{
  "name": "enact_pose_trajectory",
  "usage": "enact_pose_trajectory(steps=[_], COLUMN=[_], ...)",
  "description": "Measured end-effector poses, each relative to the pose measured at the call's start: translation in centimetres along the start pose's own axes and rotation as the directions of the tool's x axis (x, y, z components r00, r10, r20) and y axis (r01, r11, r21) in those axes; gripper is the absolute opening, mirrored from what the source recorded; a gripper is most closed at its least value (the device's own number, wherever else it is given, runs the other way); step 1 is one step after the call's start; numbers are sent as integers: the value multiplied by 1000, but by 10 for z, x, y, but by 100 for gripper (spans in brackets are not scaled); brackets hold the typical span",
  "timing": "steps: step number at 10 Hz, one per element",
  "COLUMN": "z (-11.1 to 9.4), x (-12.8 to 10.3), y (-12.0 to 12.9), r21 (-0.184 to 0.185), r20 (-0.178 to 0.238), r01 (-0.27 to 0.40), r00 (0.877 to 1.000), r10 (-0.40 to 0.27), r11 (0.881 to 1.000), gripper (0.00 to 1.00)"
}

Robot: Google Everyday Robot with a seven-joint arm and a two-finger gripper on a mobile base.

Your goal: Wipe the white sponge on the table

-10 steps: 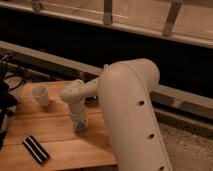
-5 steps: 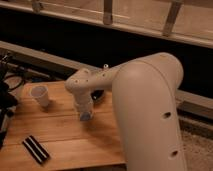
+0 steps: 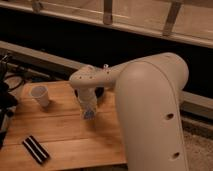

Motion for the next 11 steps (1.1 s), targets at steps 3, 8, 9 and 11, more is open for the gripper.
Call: enact_pose_trajectory(steps=[3,8,9,11], z=[-1,1,2,3], x=[2,1,9,12], y=[0,-3,9,16], r21=[10,26,28,29], r20=[-2,-20,-22,-25], r01=[0,11,17,29], r00=[1000,1000,1000,999], r10=[0,-10,-16,-28], r11=[1000,1000,999,999], gripper=[55,39,36,45])
